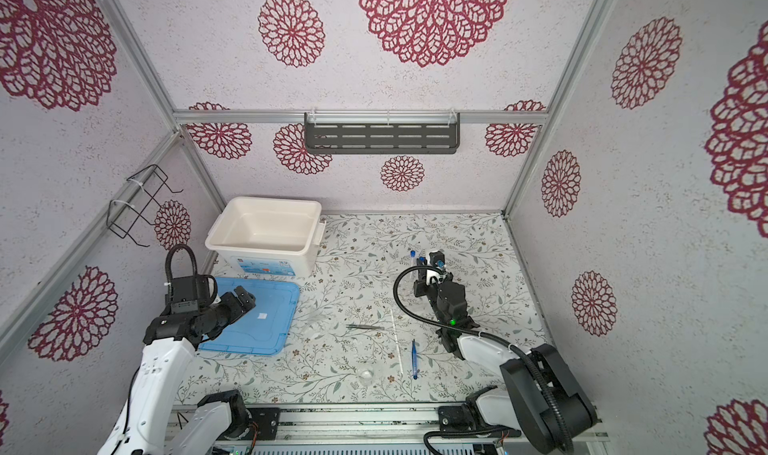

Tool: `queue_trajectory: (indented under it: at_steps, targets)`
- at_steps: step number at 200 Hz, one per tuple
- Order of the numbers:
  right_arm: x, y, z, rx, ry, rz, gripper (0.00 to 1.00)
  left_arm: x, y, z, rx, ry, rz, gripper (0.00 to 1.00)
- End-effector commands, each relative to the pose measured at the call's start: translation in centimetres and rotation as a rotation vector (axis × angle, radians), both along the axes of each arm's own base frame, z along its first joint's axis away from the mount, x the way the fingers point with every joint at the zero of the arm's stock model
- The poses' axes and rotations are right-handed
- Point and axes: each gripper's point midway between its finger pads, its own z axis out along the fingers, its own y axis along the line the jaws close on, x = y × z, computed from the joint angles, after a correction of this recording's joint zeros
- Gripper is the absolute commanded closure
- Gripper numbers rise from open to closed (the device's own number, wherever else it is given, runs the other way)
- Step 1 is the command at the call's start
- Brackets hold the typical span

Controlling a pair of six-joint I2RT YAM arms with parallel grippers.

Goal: Organize the chemistry lab equipment
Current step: 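Lower the second blue-capped tube beside the first and open the right gripper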

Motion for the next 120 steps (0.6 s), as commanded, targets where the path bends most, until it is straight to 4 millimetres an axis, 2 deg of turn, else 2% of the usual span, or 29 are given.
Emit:
queue_trajectory:
  at_steps: [1, 57, 120]
  targets:
    - [0.5, 0.5, 2.9, 0.018, -0.094, 0.027, 0.81, 0.0, 0.1, 0.1, 0.007, -0.008, 0.007, 0.03]
    - [0.8, 1.0, 2.0, 0.007, -0.079, 0.047, 0.81, 0.0, 0.1, 0.1, 0.009, -0.007, 0.009, 0.03]
    - [0.6, 0.5, 0.7, -0.01, -0.053, 0.029, 0.81, 0.1, 0.1, -0.1, 0.01, -0.001, 0.007, 0.03]
